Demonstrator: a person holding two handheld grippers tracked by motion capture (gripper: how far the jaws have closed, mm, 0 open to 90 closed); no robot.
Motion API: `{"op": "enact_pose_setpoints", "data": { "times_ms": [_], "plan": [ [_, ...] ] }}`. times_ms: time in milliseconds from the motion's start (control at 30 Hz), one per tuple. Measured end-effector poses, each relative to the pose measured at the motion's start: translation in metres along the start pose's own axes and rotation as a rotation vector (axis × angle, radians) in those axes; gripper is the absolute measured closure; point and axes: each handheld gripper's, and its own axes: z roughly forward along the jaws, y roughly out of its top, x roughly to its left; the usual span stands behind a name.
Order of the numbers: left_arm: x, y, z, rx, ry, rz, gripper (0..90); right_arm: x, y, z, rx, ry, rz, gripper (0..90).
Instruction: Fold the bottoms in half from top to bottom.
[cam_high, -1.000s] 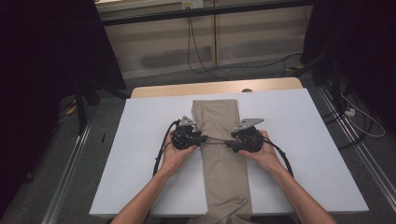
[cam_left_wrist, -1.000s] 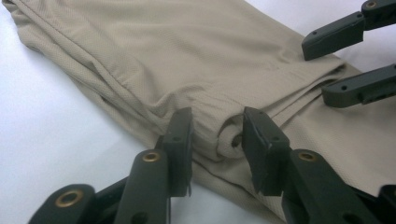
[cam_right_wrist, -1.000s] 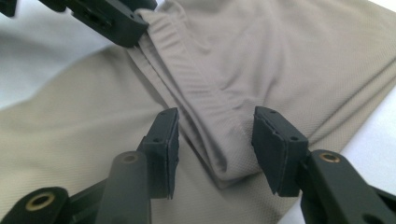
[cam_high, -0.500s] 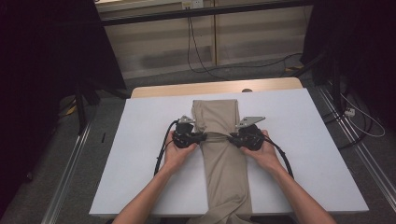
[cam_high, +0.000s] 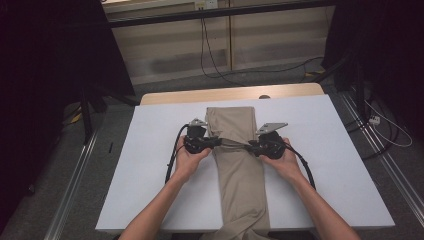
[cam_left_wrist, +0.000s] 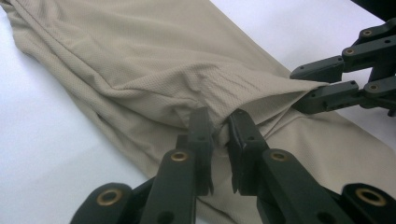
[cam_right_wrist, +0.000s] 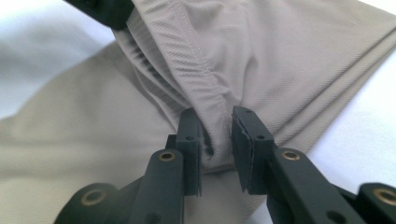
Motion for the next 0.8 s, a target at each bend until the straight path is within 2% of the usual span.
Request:
{"op": "enact_pose_setpoints", "data": {
  "times_ms": [33, 67, 133, 233, 300, 433, 533, 633, 700, 800],
  "plan": [
    [0.001, -0.001, 0.001, 0.011, 0.006, 0.005, 80.5, 0.002, 0.000, 0.001, 0.006, -0.009, -0.022, 73.3],
    [0.001, -0.002, 0.002, 0.012, 0.006, 0.000, 80.3, 0.002, -0.001, 0.001, 0.012, -0.009, -0.025, 74.8],
    [0.002, -0.003, 0.003, 0.010, -0.007, -0.011, 80.4, 0.003, 0.001, 0.000, 0.011, -0.023, -0.022, 81.9],
    [-0.003, 0.002, -0.002, -0.001, -0.024, -0.022, 81.3, -0.001, 0.004, -0.005, -0.003, -0.026, 0.006, 83.9],
    [-0.007, 0.007, -0.008, -0.014, -0.046, -0.017, 81.5, -0.003, 0.008, -0.012, -0.009, -0.022, 0.013, 84.0],
    [-0.018, 0.012, -0.023, -0.038, -0.076, 0.000, 81.4, -0.005, 0.017, -0.032, -0.055, -0.003, 0.035, 83.9],
    [-0.027, 0.007, -0.037, -0.043, -0.118, 0.002, 81.3, 0.002, 0.019, -0.047, -0.062, 0.012, 0.020, 83.8],
    [-0.039, -0.001, -0.050, -0.040, -0.128, 0.034, 81.2, 0.011, 0.013, -0.059, -0.070, 0.057, 0.030, 83.7],
    [-0.049, -0.007, -0.057, -0.034, -0.132, 0.052, 81.2, 0.021, 0.006, -0.067, -0.064, 0.071, 0.022, 83.7],
    [-0.061, -0.018, -0.067, -0.033, -0.158, 0.086, 81.1, 0.031, -0.003, -0.077, -0.060, 0.100, 0.024, 83.7]
  ]
}}
